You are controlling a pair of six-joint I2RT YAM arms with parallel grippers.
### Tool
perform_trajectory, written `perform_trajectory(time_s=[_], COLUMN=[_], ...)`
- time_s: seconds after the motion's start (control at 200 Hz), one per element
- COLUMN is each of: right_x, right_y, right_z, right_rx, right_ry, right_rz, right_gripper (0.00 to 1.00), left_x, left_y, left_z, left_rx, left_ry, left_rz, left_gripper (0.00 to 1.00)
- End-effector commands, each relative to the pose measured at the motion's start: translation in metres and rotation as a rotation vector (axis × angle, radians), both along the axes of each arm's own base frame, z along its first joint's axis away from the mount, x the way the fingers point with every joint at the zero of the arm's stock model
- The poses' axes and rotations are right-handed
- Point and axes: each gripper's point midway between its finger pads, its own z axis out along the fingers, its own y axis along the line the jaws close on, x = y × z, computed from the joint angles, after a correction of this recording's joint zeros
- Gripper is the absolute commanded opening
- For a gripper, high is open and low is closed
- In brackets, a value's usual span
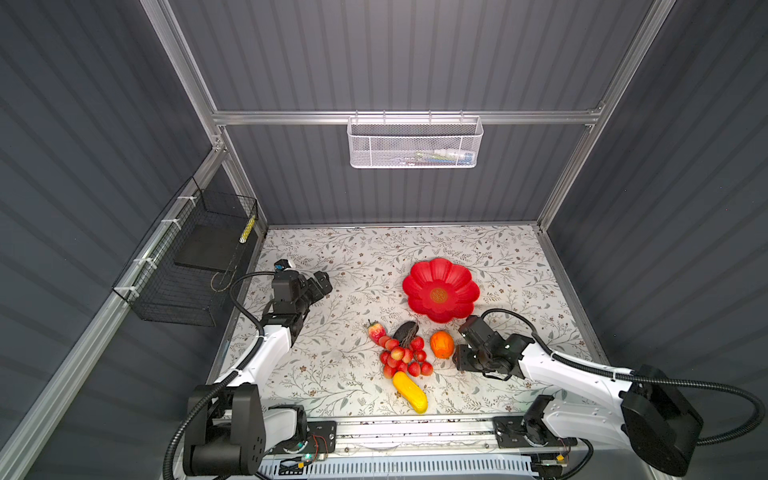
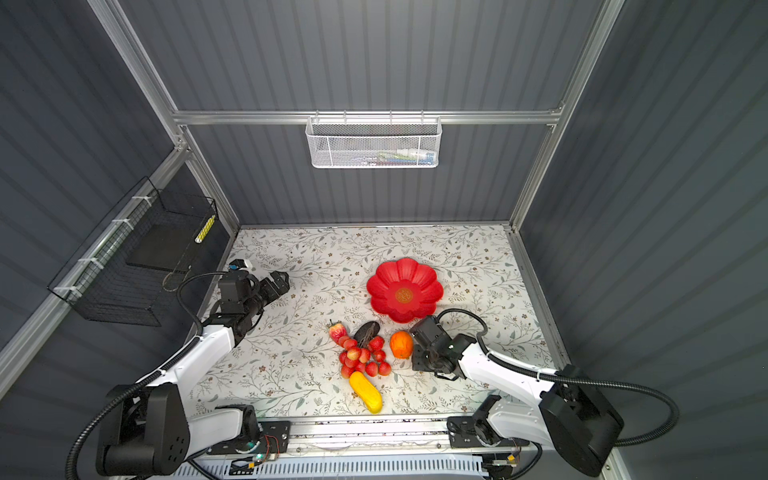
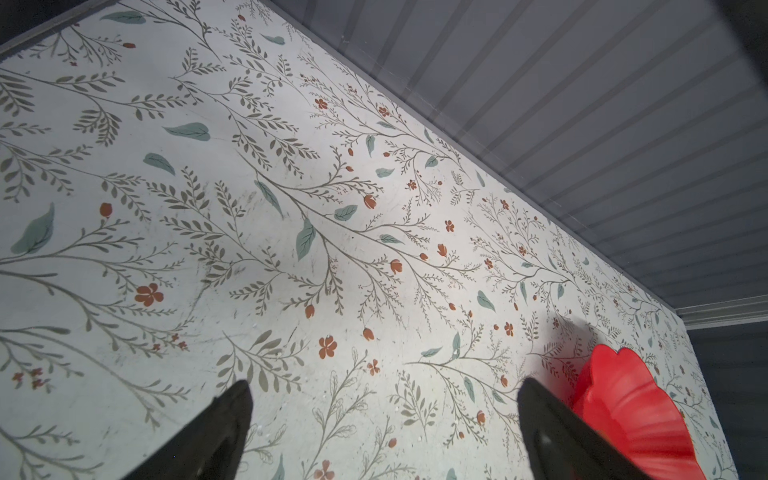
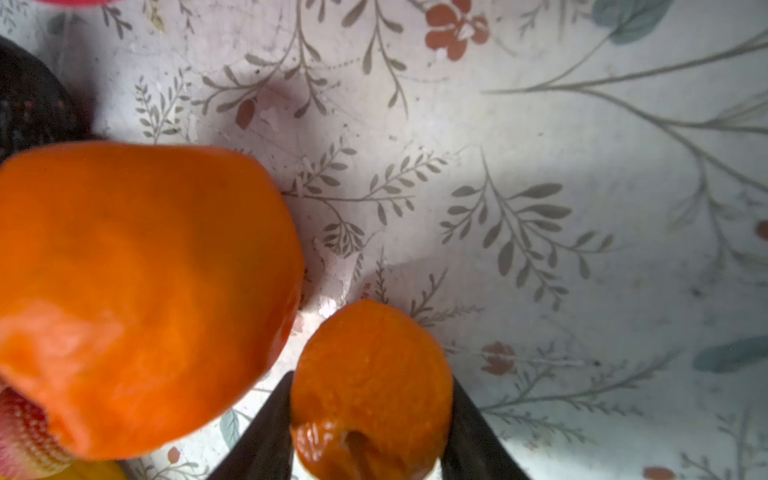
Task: Place and organize the fake fruits in the fruit bowl
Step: 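Reach the right gripper to the small tangerine and grasp it, then carry the tangerine into the red bowl and release it with the right gripper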
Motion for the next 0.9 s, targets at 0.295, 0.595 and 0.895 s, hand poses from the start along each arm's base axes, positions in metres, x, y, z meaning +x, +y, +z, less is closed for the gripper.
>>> perform_trajectory(time_s=[0.295, 0.595, 0.895], right_x=[0.035, 0.144, 0.230], right_y=[-0.028, 0.041, 0.048], right_z=[0.112, 0.134, 0.080], right_rx=[-0.050, -0.061, -0.129], right_ry=[-0.322, -0.341, -0.254], right_rz=[-0.044, 0.129, 0.182], right_gripper=[0.36, 0.38, 0.38], left_x=[-0.007, -0.019, -0.039], left_y=[-0.013, -0.020, -0.025], left_z=[0.001, 0.007, 0.018], left_rx=[-0.077, -0.105, -0.142], left_ry=[0.014, 0.026, 0.015], left_rz=[-0.038, -0.072, -0.090], left_gripper=[1.00, 1.00, 1.00])
